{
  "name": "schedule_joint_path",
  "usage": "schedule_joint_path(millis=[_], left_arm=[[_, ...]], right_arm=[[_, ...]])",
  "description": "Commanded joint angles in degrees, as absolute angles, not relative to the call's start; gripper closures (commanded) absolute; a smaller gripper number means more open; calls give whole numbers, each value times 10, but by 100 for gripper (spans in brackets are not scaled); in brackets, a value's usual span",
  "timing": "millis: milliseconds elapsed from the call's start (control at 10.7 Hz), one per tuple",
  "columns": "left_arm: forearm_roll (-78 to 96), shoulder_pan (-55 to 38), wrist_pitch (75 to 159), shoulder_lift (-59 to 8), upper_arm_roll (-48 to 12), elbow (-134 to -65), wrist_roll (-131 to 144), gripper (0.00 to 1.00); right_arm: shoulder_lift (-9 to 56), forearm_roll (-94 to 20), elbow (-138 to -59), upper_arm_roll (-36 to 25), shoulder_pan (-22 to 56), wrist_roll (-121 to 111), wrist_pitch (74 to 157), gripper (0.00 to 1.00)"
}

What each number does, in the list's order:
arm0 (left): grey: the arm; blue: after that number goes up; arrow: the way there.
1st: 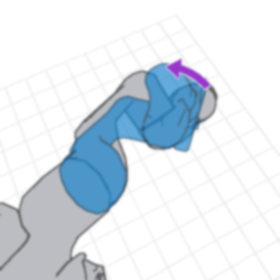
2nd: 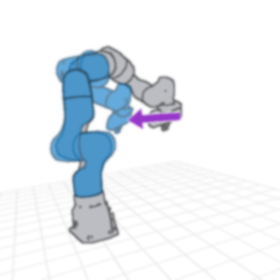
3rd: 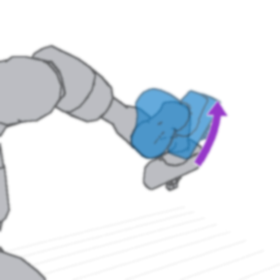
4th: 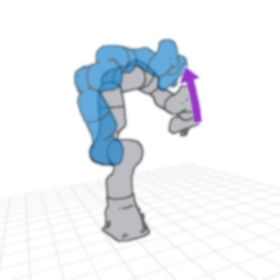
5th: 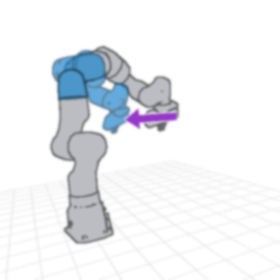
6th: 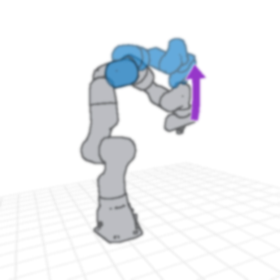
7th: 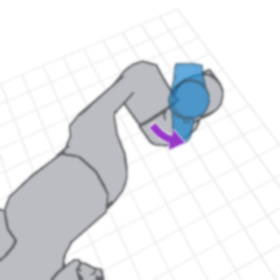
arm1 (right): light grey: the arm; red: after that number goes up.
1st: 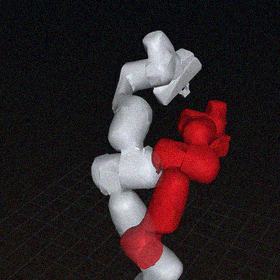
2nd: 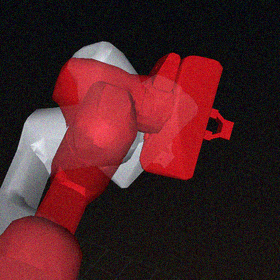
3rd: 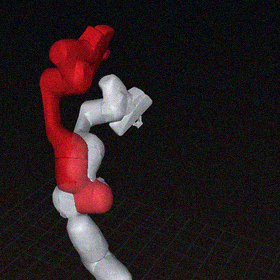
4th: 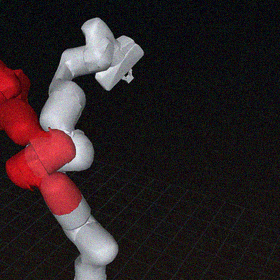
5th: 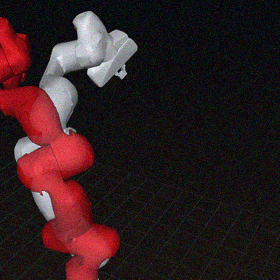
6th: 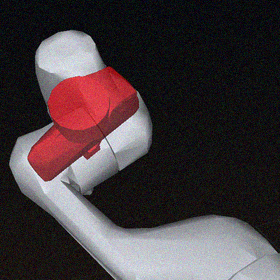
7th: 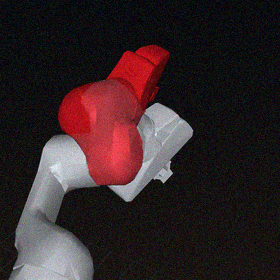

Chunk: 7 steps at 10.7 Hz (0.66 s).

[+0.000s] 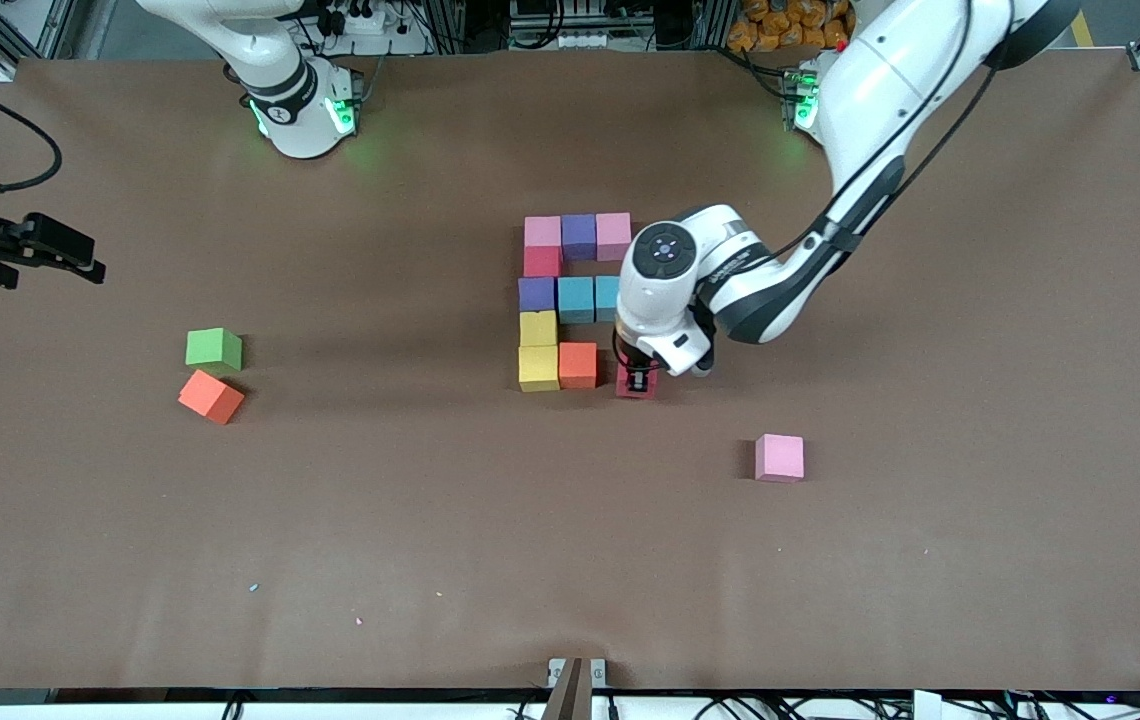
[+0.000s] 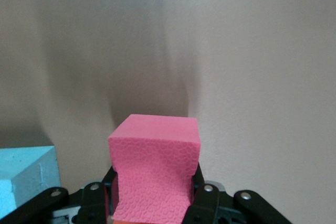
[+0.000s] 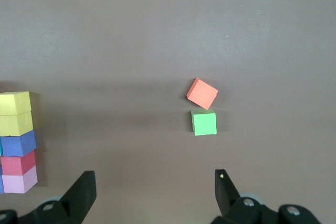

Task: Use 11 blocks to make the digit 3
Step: 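Carry the magenta cube with the left gripper toward the orange cube, then lower the magenta cube beside orange and open the left gripper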

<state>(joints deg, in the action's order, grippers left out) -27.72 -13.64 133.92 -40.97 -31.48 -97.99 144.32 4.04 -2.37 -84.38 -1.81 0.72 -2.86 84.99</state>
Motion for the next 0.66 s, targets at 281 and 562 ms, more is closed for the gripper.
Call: schedule_joint_path(millis=[281,562], left_arm=[[-228,-156,1323,-420,-304,-958,1450,100],[-203,-164,1323,-425,-303,-958,1471,100]], right_arm=[[44,-21,-835,-17,8,-23,844,0],[45,-21,-835,-17,8,-23,844,0]])
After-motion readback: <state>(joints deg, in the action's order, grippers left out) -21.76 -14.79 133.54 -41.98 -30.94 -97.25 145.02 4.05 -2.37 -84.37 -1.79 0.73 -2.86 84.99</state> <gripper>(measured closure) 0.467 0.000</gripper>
